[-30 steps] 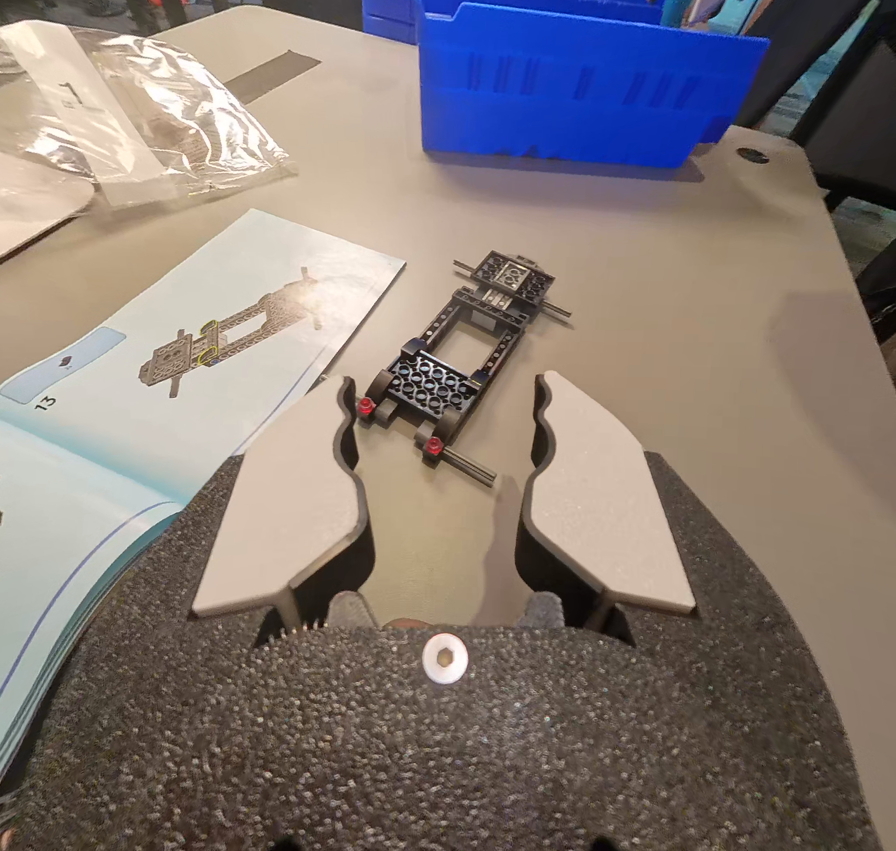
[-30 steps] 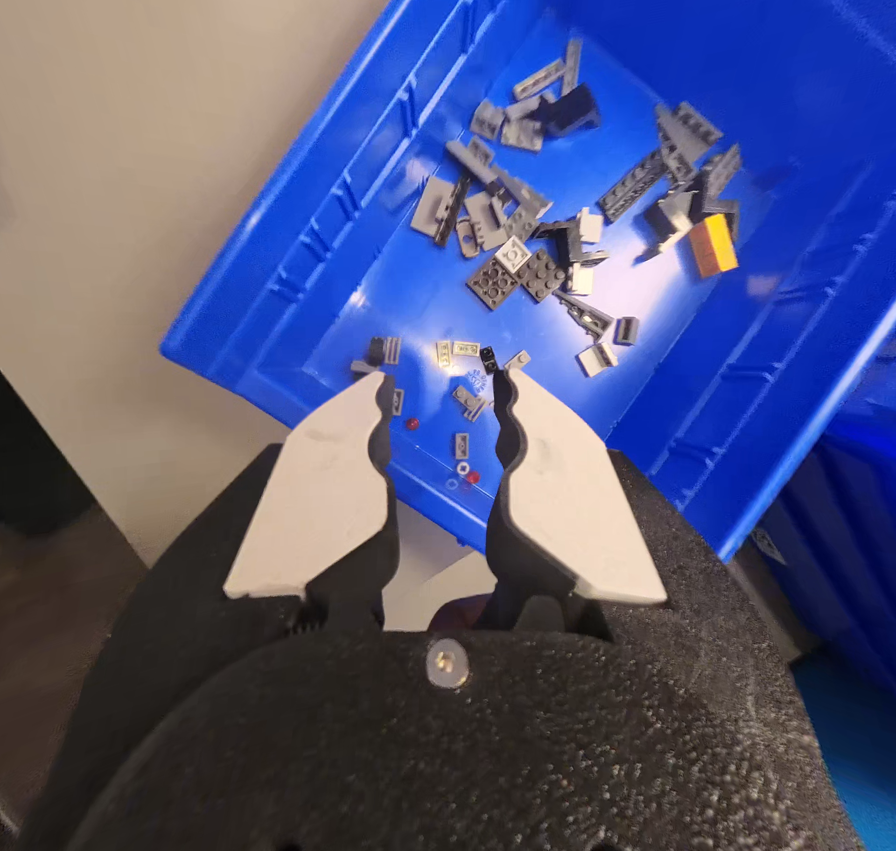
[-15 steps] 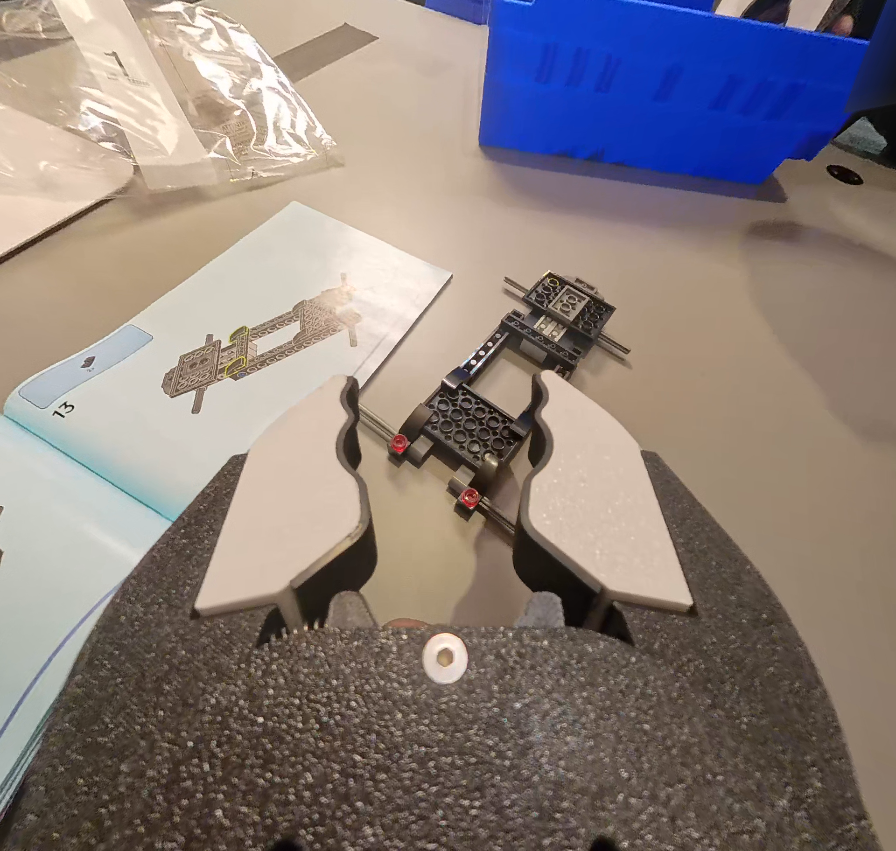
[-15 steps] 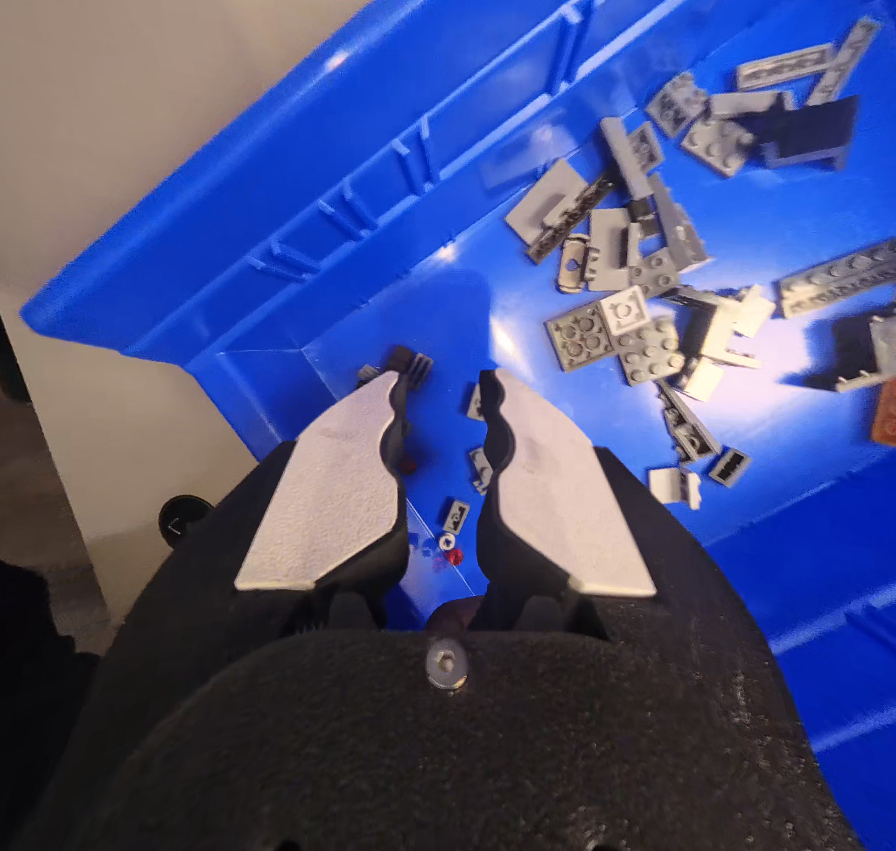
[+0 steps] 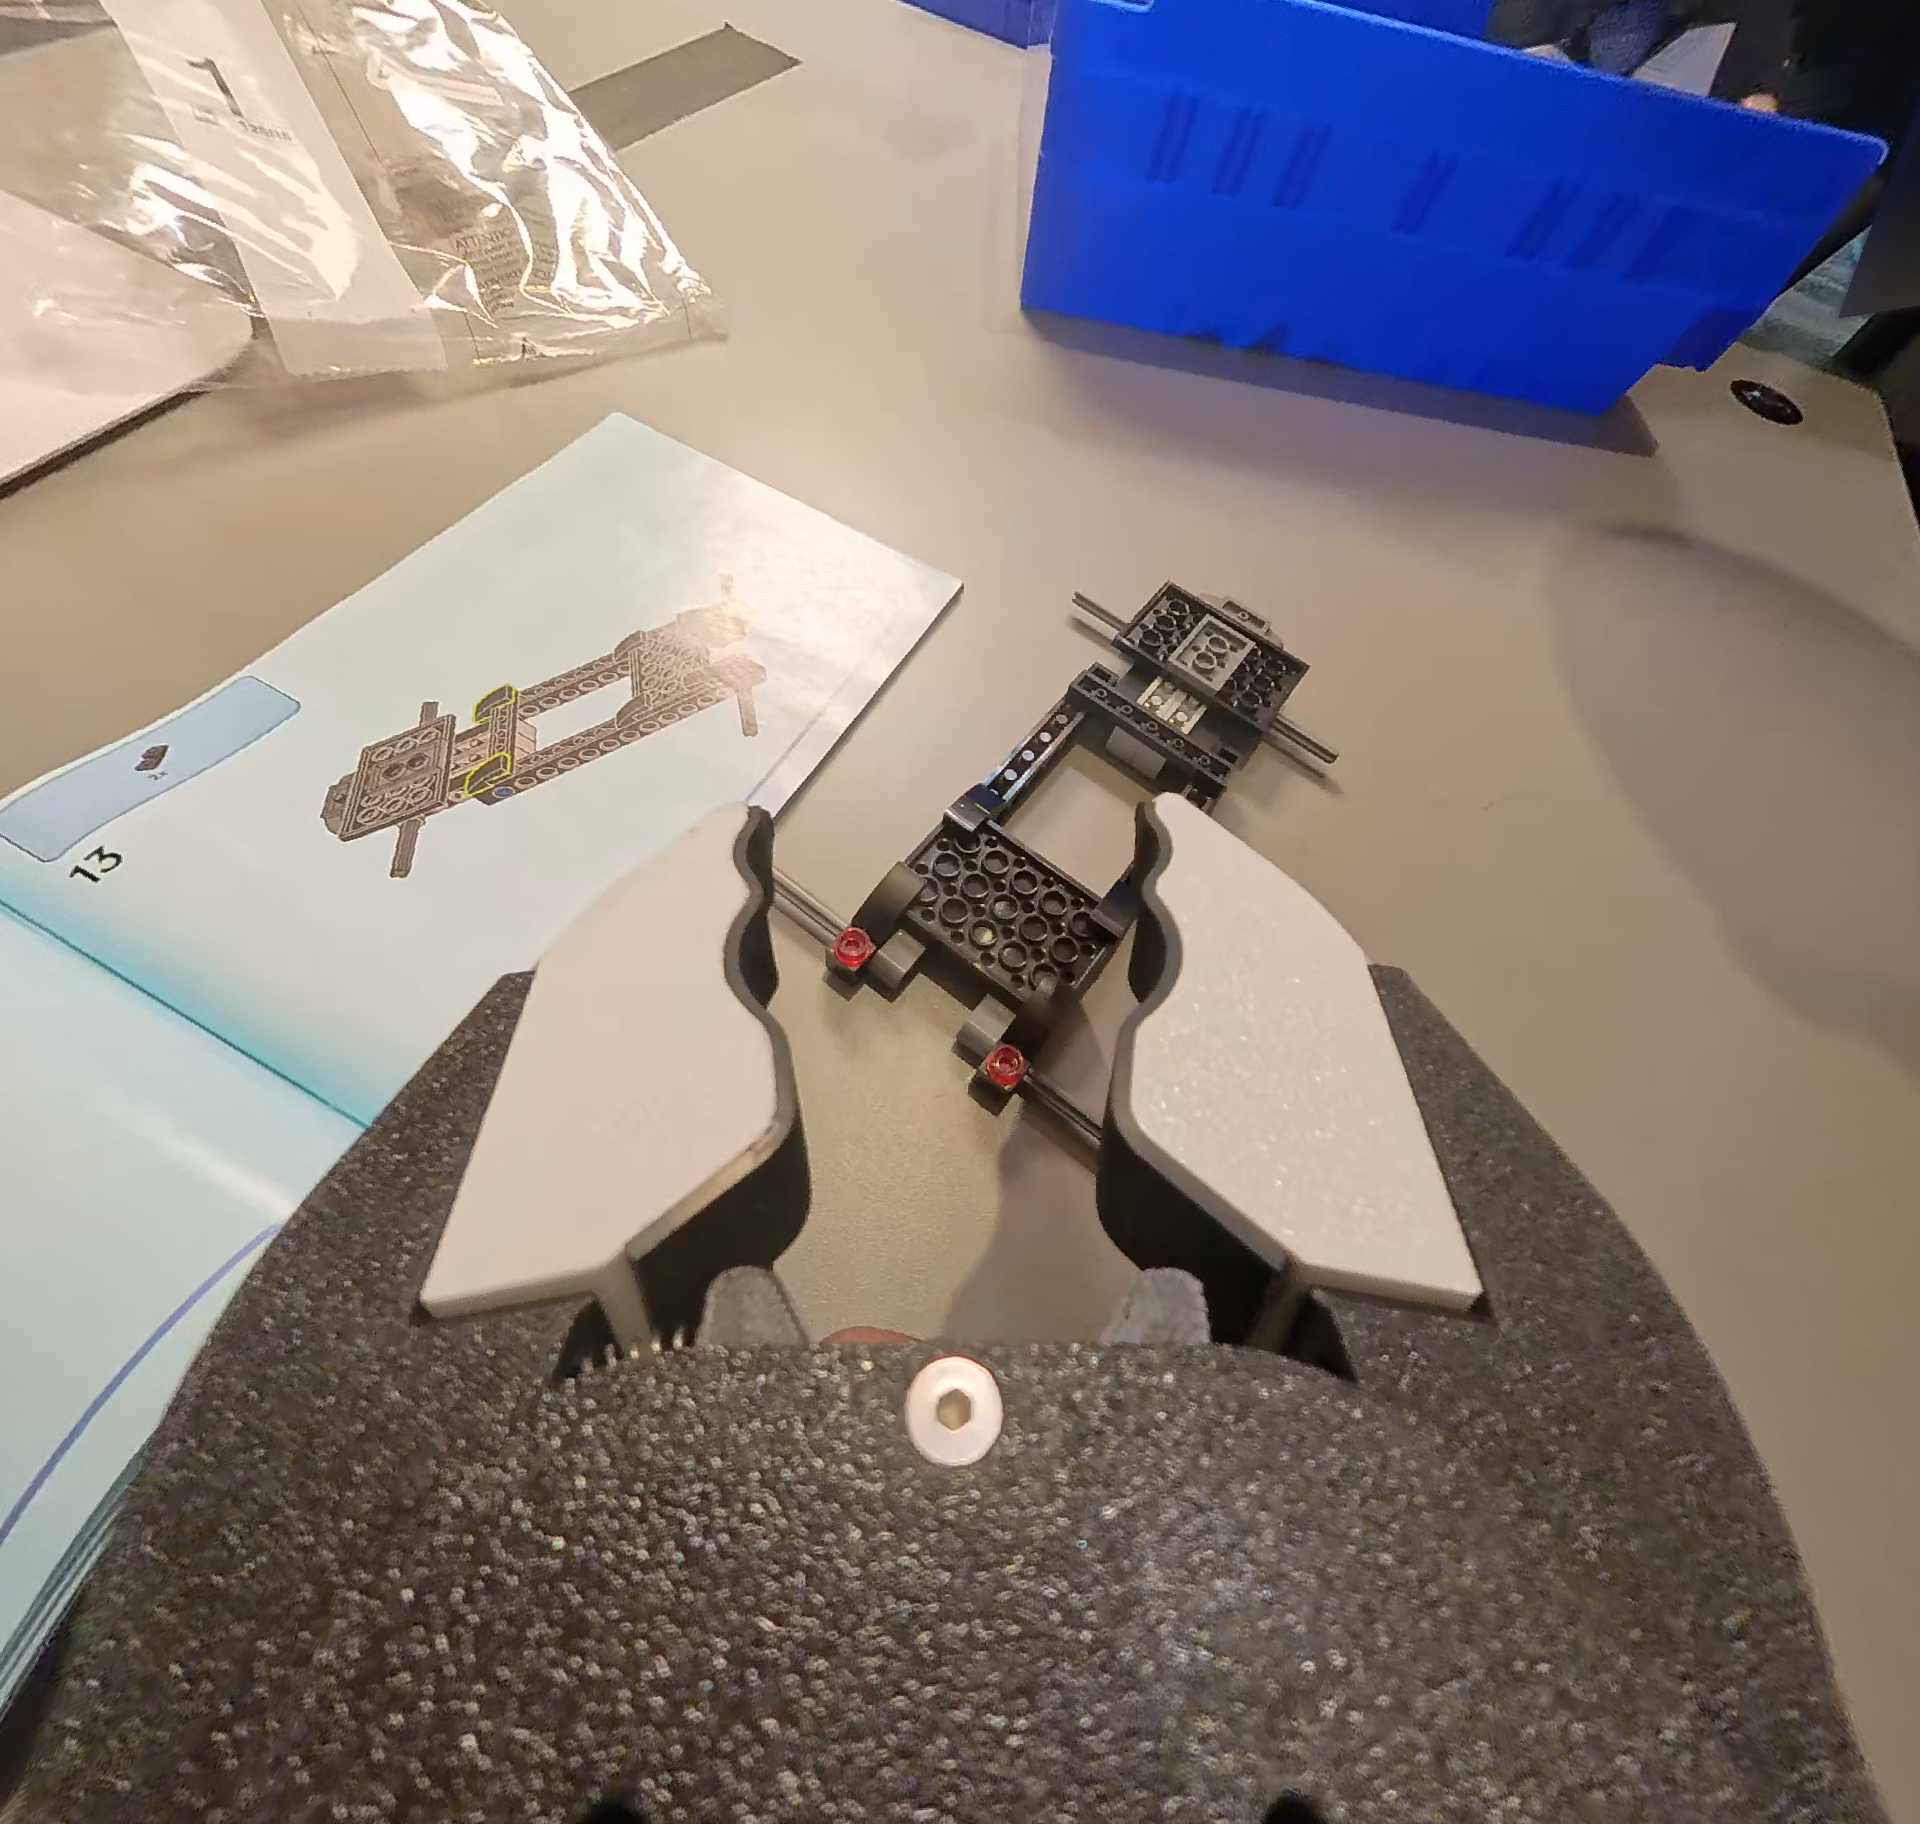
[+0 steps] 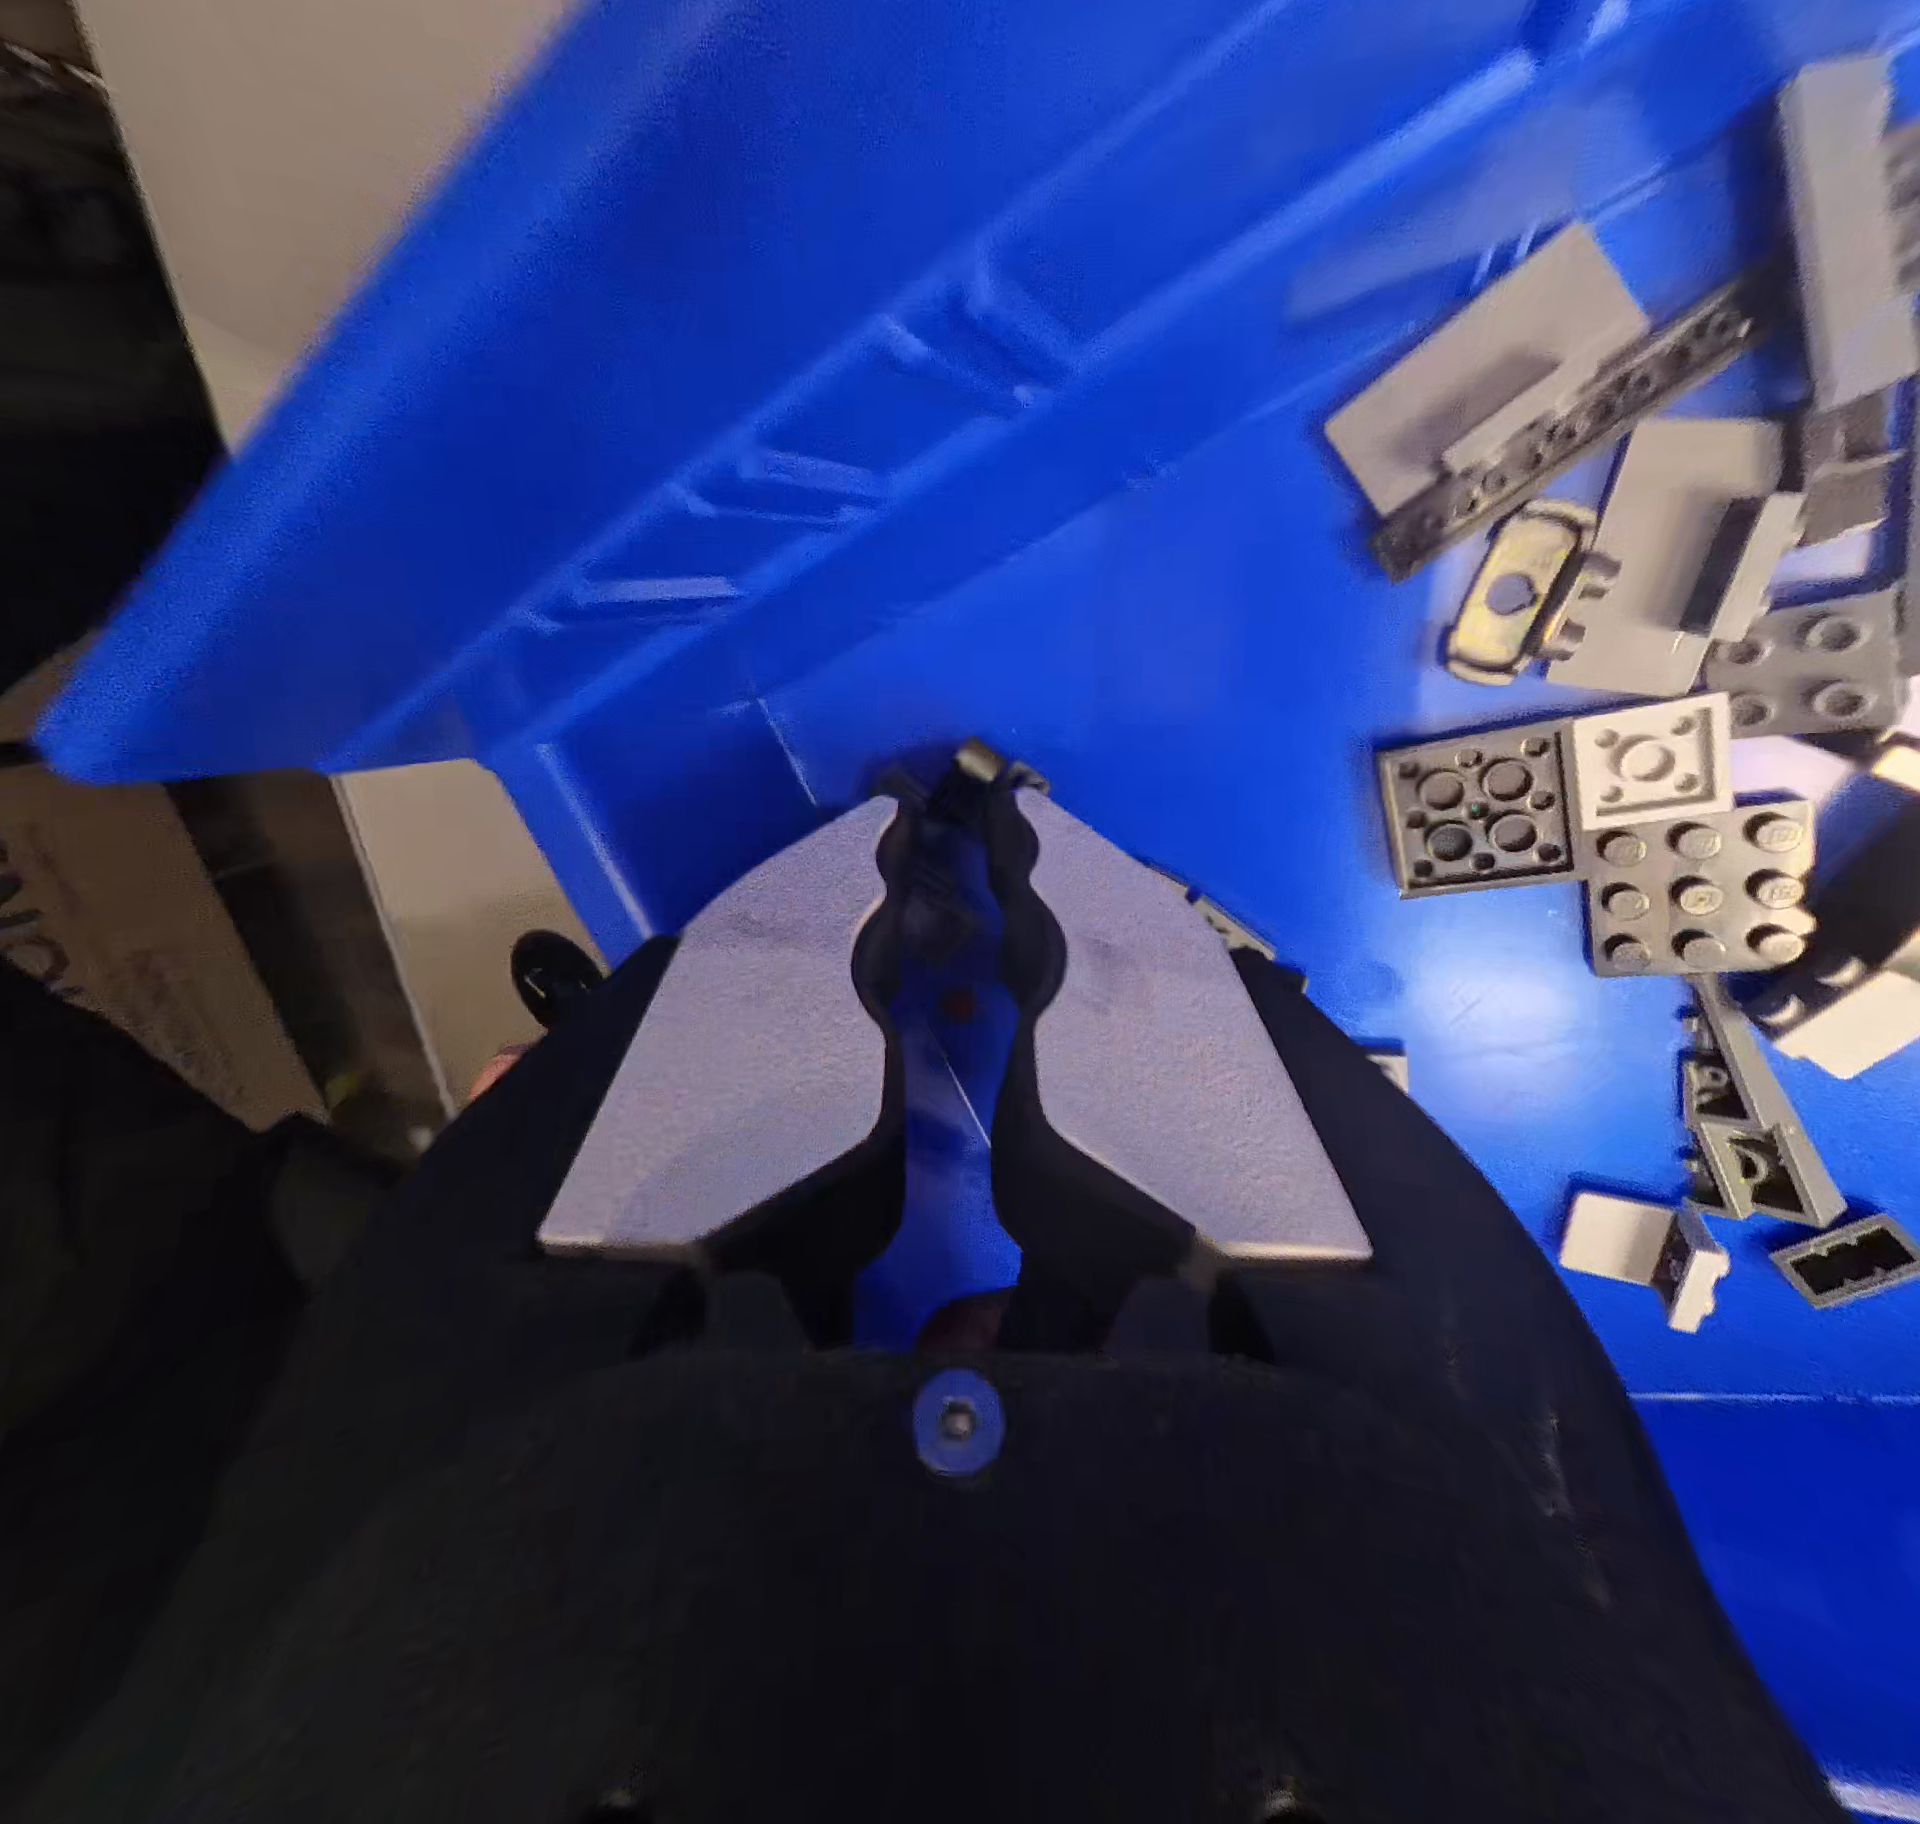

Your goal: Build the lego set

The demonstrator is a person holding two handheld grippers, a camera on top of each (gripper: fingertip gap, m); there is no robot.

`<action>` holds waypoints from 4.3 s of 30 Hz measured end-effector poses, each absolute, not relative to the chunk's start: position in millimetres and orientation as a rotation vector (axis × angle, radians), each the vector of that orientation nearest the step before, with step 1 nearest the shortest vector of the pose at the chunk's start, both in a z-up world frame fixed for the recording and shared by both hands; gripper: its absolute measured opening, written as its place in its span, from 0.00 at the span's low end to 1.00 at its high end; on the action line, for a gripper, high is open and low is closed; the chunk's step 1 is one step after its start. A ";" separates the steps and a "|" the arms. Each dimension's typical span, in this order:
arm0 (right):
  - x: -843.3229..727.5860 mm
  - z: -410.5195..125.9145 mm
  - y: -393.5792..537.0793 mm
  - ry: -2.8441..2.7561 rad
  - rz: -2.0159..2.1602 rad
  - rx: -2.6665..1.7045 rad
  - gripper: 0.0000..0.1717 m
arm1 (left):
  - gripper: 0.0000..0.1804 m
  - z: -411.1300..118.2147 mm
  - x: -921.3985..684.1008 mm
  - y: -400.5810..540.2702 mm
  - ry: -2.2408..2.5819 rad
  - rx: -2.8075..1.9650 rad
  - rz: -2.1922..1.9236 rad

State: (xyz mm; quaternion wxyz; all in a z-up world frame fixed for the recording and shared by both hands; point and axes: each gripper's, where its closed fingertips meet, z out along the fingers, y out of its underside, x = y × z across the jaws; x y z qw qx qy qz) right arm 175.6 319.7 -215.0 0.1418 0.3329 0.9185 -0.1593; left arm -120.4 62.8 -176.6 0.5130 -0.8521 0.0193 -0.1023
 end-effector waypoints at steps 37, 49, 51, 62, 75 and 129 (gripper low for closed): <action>166.0 -226.1 331.2 2.850 -0.024 1.295 0.12 | 0.36 -175.5 -117.3 62.2 0.081 -2.043 -0.205; 165.5 -226.5 334.4 2.800 -0.120 1.354 0.05 | 0.36 -172.5 -117.9 59.6 0.100 -2.023 -0.188; 165.6 -226.5 333.8 2.782 -0.135 1.359 0.05 | 0.36 -170.9 -118.2 59.0 0.111 -2.013 -0.185; 123.5 -135.5 317.4 2.840 -0.317 1.577 0.05 | 0.36 -158.4 -128.8 46.6 0.114 -1.928 -0.151; 53.0 -214.4 107.2 3.017 -0.348 1.051 0.05 | 0.35 -170.7 -153.4 10.6 0.046 -2.014 0.100; 143.6 -204.2 254.0 2.860 -0.518 0.570 0.10 | 0.35 -191.2 -170.5 26.7 -0.025 -2.147 0.158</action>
